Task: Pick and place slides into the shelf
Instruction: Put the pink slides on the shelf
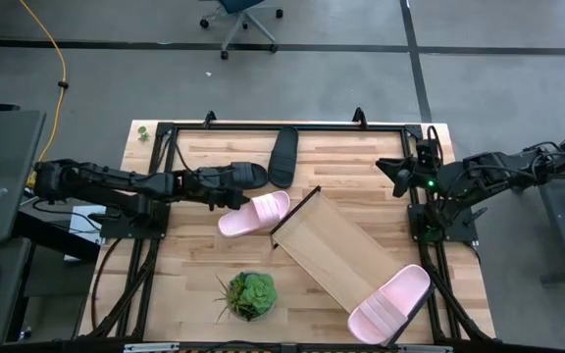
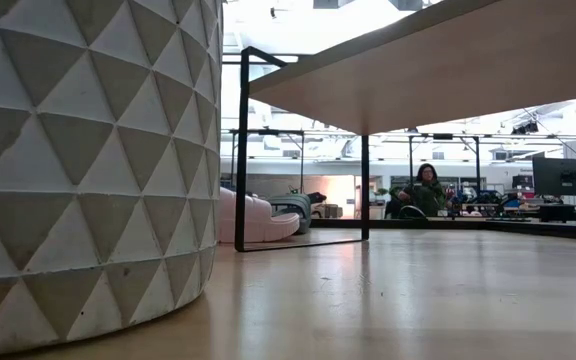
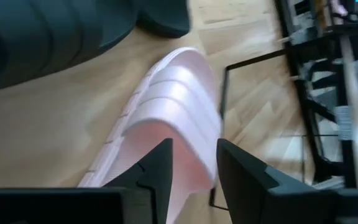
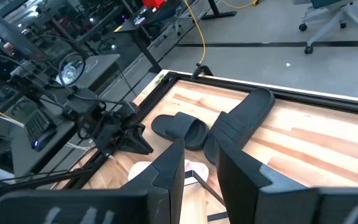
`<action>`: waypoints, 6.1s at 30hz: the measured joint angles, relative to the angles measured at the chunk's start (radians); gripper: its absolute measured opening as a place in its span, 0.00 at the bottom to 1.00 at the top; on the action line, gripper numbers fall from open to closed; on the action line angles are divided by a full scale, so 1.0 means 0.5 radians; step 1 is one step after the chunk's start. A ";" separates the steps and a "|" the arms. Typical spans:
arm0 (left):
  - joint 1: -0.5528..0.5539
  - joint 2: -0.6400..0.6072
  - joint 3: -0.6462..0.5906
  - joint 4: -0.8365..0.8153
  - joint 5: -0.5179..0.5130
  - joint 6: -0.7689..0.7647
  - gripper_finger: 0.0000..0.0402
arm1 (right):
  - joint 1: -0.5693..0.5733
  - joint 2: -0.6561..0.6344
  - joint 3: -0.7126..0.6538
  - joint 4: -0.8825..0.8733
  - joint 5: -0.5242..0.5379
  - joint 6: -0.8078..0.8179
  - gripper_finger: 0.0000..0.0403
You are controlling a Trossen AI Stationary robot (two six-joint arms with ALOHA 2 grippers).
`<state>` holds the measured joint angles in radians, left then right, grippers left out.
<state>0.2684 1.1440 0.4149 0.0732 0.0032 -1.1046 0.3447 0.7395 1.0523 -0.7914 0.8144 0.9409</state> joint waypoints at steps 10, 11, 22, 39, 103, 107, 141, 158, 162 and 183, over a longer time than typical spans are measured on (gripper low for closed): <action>-0.001 0.289 0.001 0.308 0.075 -0.027 0.28 | 0.000 0.001 0.000 0.000 -0.006 0.000 0.20; -0.001 0.307 0.001 0.324 0.076 -0.042 0.28 | 0.000 0.001 0.000 0.001 -0.007 0.000 0.20; -0.001 0.353 0.002 0.323 0.047 -0.093 0.28 | 0.000 0.001 0.000 0.001 -0.015 -0.004 0.20; -0.001 0.353 0.002 0.323 -0.076 -0.118 0.28 | 0.000 0.001 0.000 -0.025 -0.005 -0.017 0.20; -0.001 0.734 0.285 0.309 0.063 0.179 0.05 | 0.000 0.001 -0.001 -0.027 -0.005 -0.067 0.20; -0.001 0.734 0.285 0.309 0.063 0.206 0.02 | 0.001 0.000 0.000 -0.026 -0.005 -0.067 0.20; 0.002 0.426 0.280 0.205 0.028 0.317 0.00 | 0.001 0.001 -0.001 -0.026 -0.023 -0.052 0.20; 0.002 -0.137 0.281 0.029 -0.217 0.482 0.00 | 0.000 0.001 -0.001 -0.025 -0.022 -0.052 0.20; 0.002 -0.196 0.312 -0.023 -0.245 0.578 0.00 | 0.000 0.001 -0.001 -0.025 -0.020 -0.052 0.20; 0.425 -0.054 1.584 -1.136 0.270 2.033 0.00 | 0.000 0.000 -0.001 -0.024 -0.006 -0.051 0.20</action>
<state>0.4809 1.1168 1.2068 -0.4950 0.1383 -0.0879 0.3447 0.7395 1.0519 -0.8034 0.8114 0.9154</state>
